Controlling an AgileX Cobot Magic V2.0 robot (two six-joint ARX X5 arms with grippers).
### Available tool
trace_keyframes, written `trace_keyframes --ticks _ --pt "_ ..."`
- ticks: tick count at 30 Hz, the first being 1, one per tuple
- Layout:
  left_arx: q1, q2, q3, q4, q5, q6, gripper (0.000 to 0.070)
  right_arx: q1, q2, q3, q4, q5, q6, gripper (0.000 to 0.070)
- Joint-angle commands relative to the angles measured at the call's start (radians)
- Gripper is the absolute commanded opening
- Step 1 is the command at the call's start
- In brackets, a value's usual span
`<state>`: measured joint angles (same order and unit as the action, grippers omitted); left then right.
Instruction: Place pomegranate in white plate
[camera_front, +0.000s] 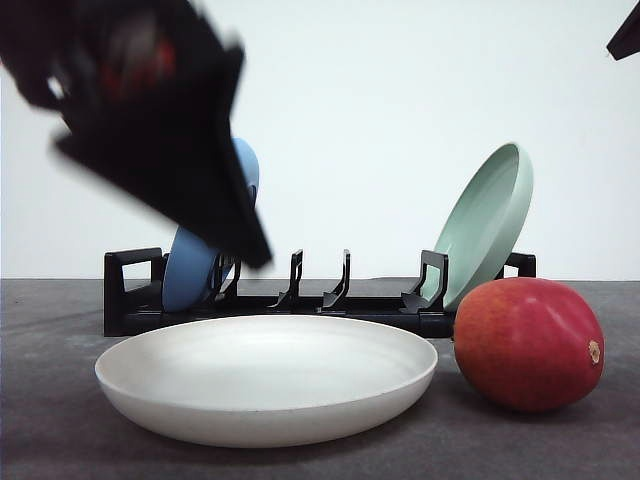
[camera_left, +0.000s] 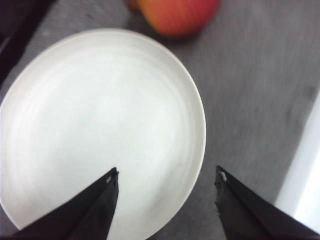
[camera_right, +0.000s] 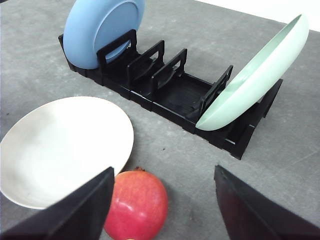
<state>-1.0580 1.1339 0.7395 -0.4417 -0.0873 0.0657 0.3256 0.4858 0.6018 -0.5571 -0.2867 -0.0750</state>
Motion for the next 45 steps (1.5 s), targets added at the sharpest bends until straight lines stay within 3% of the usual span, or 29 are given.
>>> trace_keyframes --ticks 1,17,22,26,34,45 --pt "0.040 -0.023 0.017 0.003 0.061 -0.113 0.0363 0.004 0.002 0.016 0.010 0.003 -0.004 0.0405" --pt "0.563 -0.288 0.017 -0.051 0.181 -0.142 0.0355 0.004 0.002 0.016 0.009 -0.001 0.031 0.0405" --pt "0.718 -0.334 0.000 -0.060 0.273 -0.165 0.0355 0.004 0.002 0.016 0.009 -0.002 0.101 0.0405" --pt "0.810 -0.382 -0.040 -0.061 0.281 -0.168 0.0355 0.005 0.002 0.016 0.004 -0.038 0.165 0.0406" --pt "0.899 -0.481 -0.123 -0.087 0.340 -0.186 0.0355 0.055 0.030 0.019 -0.038 -0.094 0.246 0.0411" --pt "0.901 -0.500 -0.124 -0.113 0.340 -0.183 0.0355 0.233 0.309 0.139 -0.149 0.161 0.348 0.0411"
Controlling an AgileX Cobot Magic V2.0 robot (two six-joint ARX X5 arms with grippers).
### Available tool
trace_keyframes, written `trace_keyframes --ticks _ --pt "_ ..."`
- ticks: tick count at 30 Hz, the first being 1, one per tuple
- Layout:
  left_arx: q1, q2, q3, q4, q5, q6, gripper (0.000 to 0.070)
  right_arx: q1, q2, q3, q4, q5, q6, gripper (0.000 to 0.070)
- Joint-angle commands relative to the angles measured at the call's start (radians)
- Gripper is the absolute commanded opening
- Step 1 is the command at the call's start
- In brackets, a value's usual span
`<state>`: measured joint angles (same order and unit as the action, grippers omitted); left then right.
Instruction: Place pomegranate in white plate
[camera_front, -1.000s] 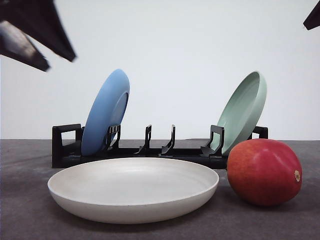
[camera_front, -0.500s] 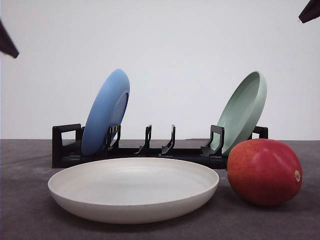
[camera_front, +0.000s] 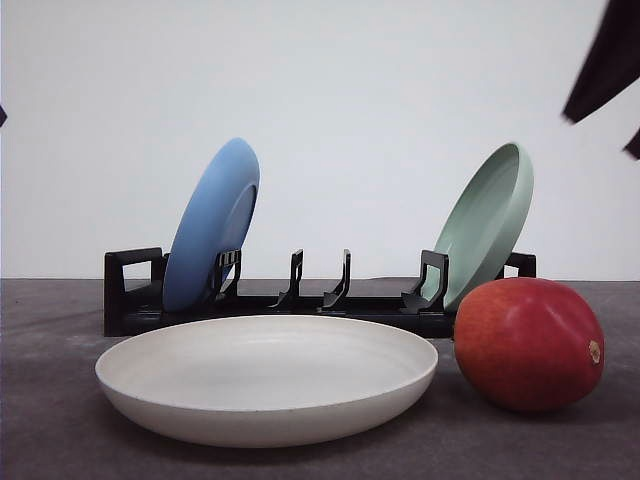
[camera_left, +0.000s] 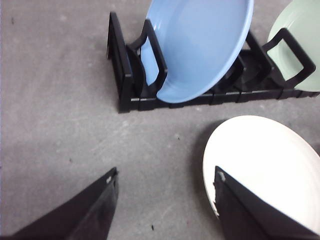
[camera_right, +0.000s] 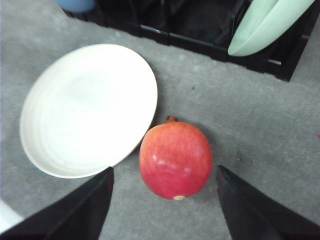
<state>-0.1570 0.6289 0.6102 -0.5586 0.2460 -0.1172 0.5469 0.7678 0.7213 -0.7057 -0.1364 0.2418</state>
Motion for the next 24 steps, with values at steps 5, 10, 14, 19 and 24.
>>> trace_keyframes --ticks 5,10,14,19,24 --pt "0.000 0.005 0.006 -0.005 0.007 0.000 0.0355 0.066 0.189 0.078 -0.006 0.049 0.073 0.0432" --pt "0.000 0.005 0.006 -0.010 0.007 -0.001 0.0355 0.093 0.313 0.116 0.011 0.097 0.077 0.0596" --pt "0.000 0.005 0.006 -0.027 0.007 0.000 0.0355 0.094 0.387 0.118 0.035 0.118 0.076 0.0668" --pt "0.000 0.005 0.006 -0.032 0.007 0.000 0.0355 0.094 0.474 0.118 0.065 0.118 0.072 0.0675" --pt "0.000 0.006 0.006 -0.032 0.007 0.000 0.0355 0.094 0.557 0.118 0.089 0.111 0.073 0.0674"
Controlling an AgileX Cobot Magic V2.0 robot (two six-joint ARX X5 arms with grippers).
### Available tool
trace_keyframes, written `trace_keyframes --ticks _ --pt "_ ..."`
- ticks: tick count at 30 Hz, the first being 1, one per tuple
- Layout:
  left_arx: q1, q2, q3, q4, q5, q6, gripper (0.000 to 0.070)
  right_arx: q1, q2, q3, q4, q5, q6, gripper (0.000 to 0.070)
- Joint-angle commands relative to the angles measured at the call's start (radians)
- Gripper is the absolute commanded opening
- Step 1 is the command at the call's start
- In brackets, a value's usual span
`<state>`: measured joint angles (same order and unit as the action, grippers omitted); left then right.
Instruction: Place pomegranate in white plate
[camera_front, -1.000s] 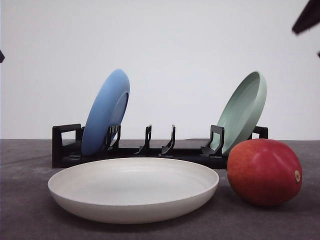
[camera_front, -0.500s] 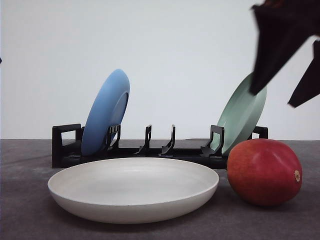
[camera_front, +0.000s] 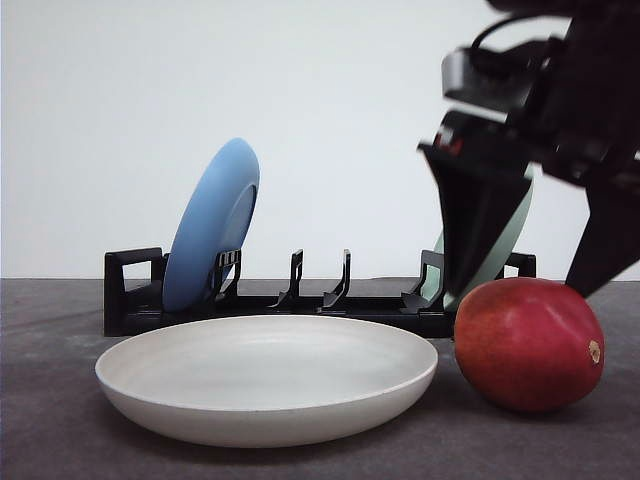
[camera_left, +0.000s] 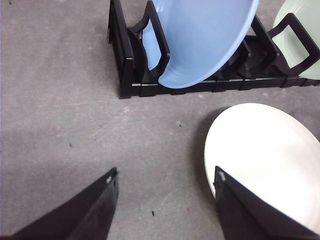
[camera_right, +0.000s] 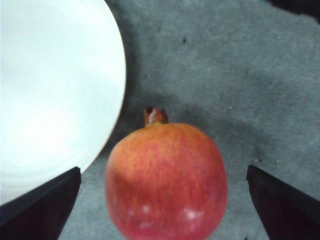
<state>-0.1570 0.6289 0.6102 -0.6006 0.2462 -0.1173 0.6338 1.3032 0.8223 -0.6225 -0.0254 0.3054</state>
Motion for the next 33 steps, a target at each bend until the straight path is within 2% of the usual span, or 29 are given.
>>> trace_keyframes --ticks 1,5,14,19,23,28,33 --pt "0.000 0.006 0.006 0.010 0.007 0.000 0.0355 0.007 0.036 0.017 0.006 0.000 0.009 0.0674" --pt "0.000 0.006 0.006 0.010 0.007 0.000 0.0355 0.007 0.087 0.017 0.005 0.000 0.009 0.0659" --pt "0.000 0.006 0.006 0.010 0.007 0.000 0.0355 0.005 0.107 0.023 -0.039 -0.011 0.009 0.0521" --pt "0.000 0.006 0.006 0.010 0.007 0.000 0.0355 0.001 0.107 0.063 -0.095 -0.012 -0.006 0.0518" --pt "0.000 0.006 0.006 0.010 0.007 0.000 0.0355 0.010 0.108 0.131 -0.104 -0.050 -0.062 0.0518" --pt "0.000 0.006 0.006 0.010 0.007 0.000 0.0355 0.048 0.108 0.181 0.006 -0.168 -0.078 0.0519" --pt "0.000 0.006 0.006 0.010 0.007 0.000 0.0355 0.119 0.130 0.181 0.144 -0.176 -0.084 0.0519"
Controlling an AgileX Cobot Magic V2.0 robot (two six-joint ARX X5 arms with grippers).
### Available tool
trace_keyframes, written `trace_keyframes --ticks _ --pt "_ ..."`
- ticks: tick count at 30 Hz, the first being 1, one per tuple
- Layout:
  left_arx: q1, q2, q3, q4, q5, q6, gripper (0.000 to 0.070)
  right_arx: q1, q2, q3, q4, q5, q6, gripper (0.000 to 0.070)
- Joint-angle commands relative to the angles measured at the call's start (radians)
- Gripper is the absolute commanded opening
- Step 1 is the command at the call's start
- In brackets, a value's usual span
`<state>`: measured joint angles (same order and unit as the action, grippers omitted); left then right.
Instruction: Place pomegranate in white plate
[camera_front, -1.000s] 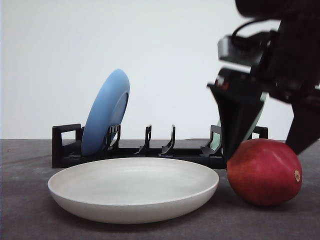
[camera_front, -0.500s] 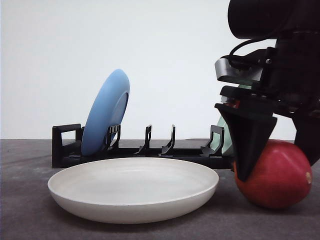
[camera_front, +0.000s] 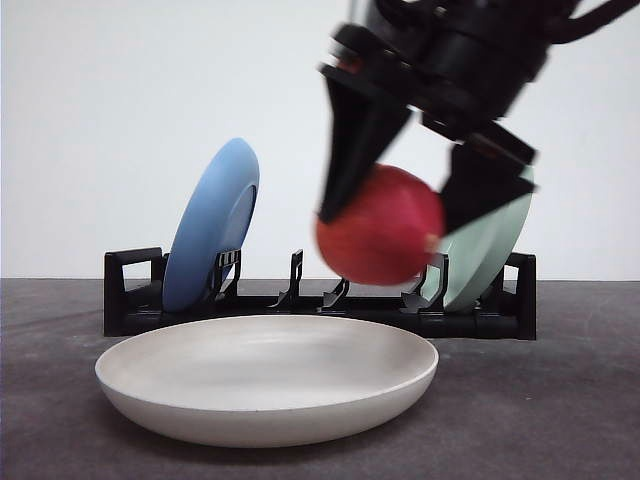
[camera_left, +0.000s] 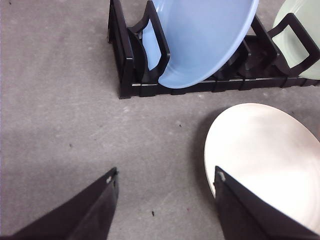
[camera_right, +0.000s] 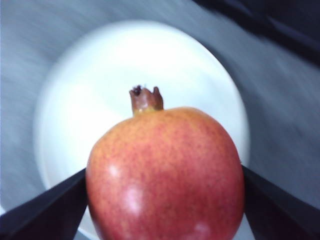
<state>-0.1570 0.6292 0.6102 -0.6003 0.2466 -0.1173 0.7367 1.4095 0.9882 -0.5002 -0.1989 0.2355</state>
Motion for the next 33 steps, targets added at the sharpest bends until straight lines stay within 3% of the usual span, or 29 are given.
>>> trace_keyframes --ticks 1,10,21,27,33 --pt "0.000 0.005 0.006 0.010 0.006 0.000 0.0355 0.029 0.031 0.015 0.041 0.000 -0.016 0.0519" --pt "0.000 0.005 0.006 0.010 0.006 0.000 0.0355 0.111 0.154 0.015 0.131 0.043 -0.021 0.0519" --pt "0.000 0.005 0.006 0.010 0.006 0.000 0.0355 0.118 0.241 0.015 0.163 0.043 -0.027 0.0523" --pt "0.000 0.005 0.006 0.010 0.006 0.000 0.0354 0.119 0.246 0.017 0.163 0.042 -0.024 0.0700" --pt "0.000 0.005 0.006 0.010 0.006 0.000 0.0355 0.112 0.183 0.028 0.163 0.043 -0.055 0.0700"
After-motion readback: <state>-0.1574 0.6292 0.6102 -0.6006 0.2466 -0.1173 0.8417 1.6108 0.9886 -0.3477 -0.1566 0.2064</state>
